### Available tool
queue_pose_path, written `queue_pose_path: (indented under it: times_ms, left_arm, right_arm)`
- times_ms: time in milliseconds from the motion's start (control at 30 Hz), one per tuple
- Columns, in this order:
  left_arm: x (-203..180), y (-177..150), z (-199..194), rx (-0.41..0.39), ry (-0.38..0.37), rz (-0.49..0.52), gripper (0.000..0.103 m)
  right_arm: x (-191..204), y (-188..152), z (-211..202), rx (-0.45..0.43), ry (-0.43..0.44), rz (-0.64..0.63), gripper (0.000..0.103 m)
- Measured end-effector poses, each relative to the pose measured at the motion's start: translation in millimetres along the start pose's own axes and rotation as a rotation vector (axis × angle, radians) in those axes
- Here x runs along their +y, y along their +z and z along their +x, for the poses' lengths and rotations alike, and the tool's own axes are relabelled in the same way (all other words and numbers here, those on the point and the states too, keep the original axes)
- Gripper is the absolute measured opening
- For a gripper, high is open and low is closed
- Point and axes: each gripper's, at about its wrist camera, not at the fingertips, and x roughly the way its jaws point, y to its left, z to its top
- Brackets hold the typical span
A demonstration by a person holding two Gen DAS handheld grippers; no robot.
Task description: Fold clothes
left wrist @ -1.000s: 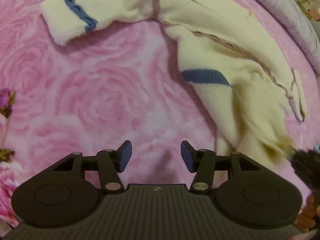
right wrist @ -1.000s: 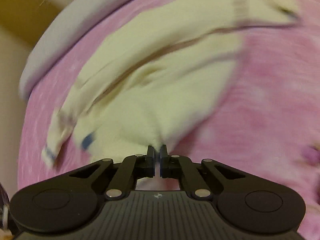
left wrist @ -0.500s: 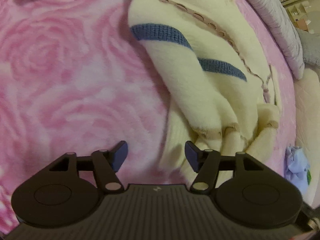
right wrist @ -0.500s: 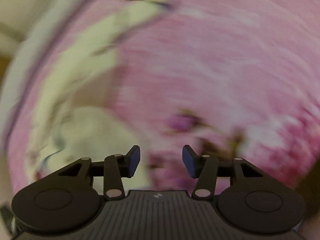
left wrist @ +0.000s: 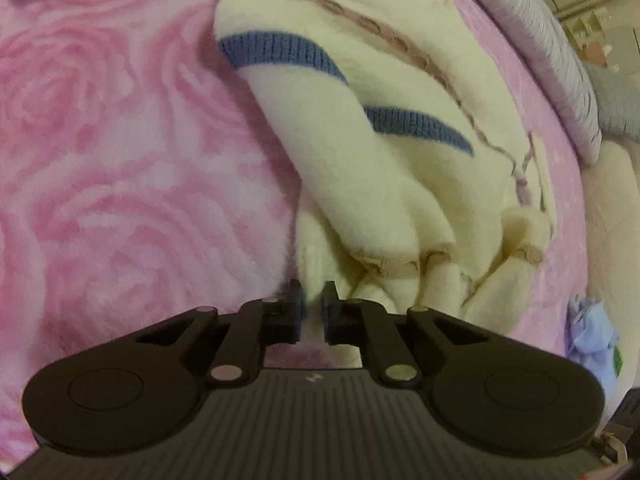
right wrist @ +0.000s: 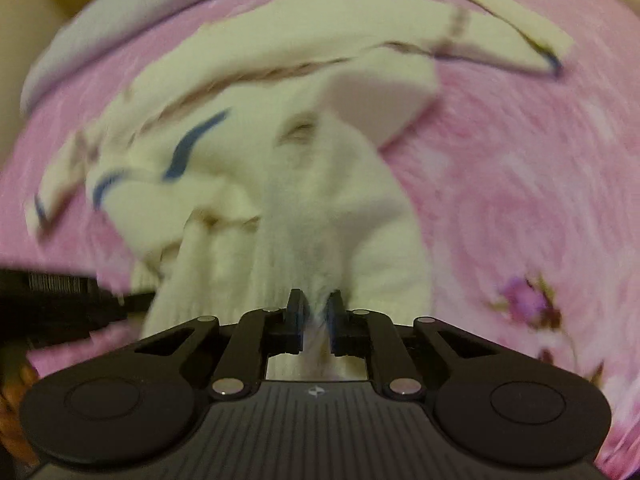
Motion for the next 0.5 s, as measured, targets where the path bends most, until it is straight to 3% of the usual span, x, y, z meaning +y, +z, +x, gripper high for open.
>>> queue_pose_path:
  times_ms: [100,300,400,433,500]
  left_arm:
    - [-10.8,-4.5,-35.7,-0.082,0.034,0.072,0.005]
    - [-5.5,-32.5,-171.5,-0.286,0.111,0.099,0.004]
    - [12.2,-54.5,-169.2,-0.201,0.221,0.078,0.005]
    - [18.7,-61.9,-165.6,-0.165,0.260,0.069,0.006]
    - [31.5,-76.8,-158.3,-0.093,0.338,0.052,0.009]
  right_arm:
    - [-42.1,1.1,-35.8,-0.033,0.074,0.135,0.003]
    - [-129.9,-6.3,-118.5,-0.079,0.231,0.364,0.003]
    - [-159.8,-24.4,-128.4,0.004,0.180,0.429,0.001]
    - [-169.6,-33.9,-120.7,0.085,0.136,0.460,0.001]
    - [-182.1,-53.2,-102.3,0.232,0.002,0.491,0.013]
